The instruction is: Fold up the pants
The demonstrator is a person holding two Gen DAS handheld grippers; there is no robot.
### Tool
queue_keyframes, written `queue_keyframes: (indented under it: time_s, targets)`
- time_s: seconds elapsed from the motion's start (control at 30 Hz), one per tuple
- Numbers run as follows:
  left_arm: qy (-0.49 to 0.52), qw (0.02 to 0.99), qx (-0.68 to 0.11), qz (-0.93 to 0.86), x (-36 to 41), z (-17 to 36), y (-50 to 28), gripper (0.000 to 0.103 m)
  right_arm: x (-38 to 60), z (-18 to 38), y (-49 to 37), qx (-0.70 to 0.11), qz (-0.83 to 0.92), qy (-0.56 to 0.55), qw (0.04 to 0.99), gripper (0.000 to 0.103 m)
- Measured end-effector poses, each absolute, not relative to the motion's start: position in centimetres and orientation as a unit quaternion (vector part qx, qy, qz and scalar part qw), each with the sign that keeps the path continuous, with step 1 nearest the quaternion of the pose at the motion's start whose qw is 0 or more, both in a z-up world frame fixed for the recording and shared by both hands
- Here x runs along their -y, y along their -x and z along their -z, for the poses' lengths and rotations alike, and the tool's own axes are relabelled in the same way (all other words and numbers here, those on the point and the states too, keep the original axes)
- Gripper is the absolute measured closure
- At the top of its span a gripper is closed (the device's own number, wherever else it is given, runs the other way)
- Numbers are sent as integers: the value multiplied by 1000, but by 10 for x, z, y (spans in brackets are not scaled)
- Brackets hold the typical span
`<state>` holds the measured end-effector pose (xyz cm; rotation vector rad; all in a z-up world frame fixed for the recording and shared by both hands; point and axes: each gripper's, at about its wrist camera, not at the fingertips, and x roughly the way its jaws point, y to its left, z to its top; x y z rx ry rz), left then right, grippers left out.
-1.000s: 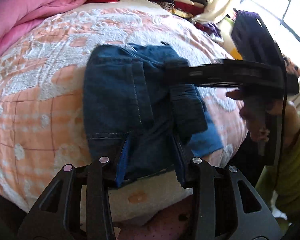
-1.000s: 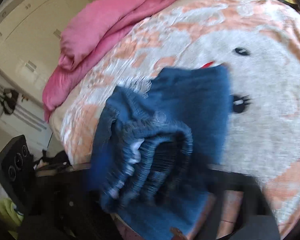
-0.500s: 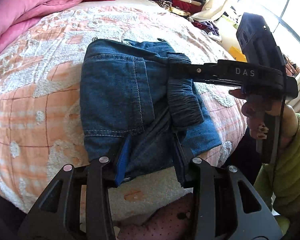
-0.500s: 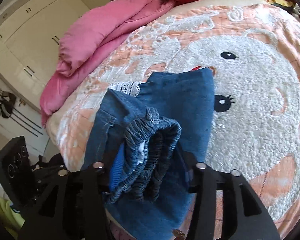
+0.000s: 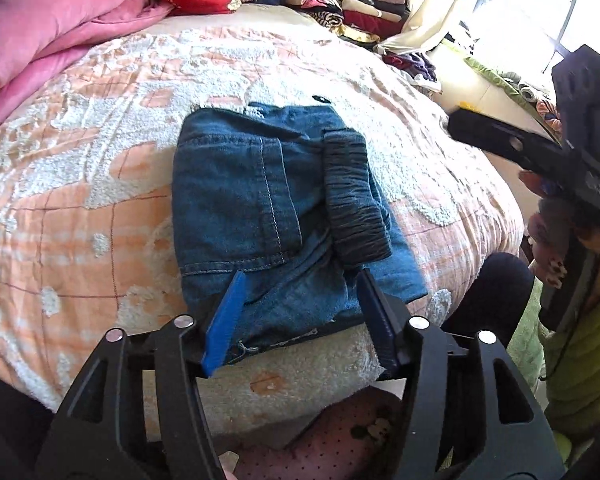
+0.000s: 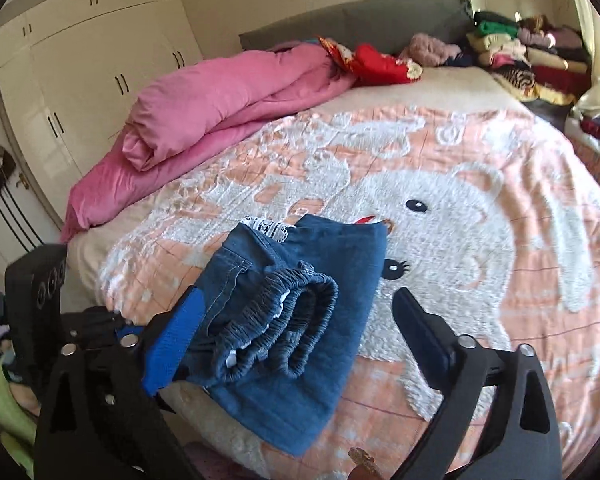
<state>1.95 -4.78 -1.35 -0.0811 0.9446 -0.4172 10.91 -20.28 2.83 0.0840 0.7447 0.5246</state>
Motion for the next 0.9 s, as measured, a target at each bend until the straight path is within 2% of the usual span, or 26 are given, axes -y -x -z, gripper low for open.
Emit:
queue_keyframes:
  time_s: [0.03, 0.3, 0.7, 0.73, 0.8, 0.83, 0.87, 0.9]
  targets:
    - [39, 870, -450, 198, 47, 12, -19, 48, 202, -30, -107, -356, -252, -38, 899, 6]
    - [44, 882, -433, 182, 35, -1, -20, 24, 203, -35, -73, -331, -252, 17, 909, 6]
    - [78, 890, -426, 140, -8, -12, -50, 24, 132, -7, -32, -338, -334, 130, 870, 6]
    - [78, 889, -428, 141, -9, -11, -51, 27, 128, -6, -31, -338, -339, 136, 867, 6]
    - [84, 882, -437, 155, -8, -8, -58, 58, 117, -3, -28, -337, -350, 154, 860, 7]
    - [90, 877, -442, 165, -7, -7, -62, 64, 111, 0, -27, -336, -357, 166, 856, 10]
    - [96, 871, -449, 173, -5, -5, -66, 72, 106, 2, -26, -335, -363, 174, 852, 23]
    - [99, 866, -456, 179, -3, -2, -71, 77, 102, 4, -26, -335, -371, 182, 847, 35]
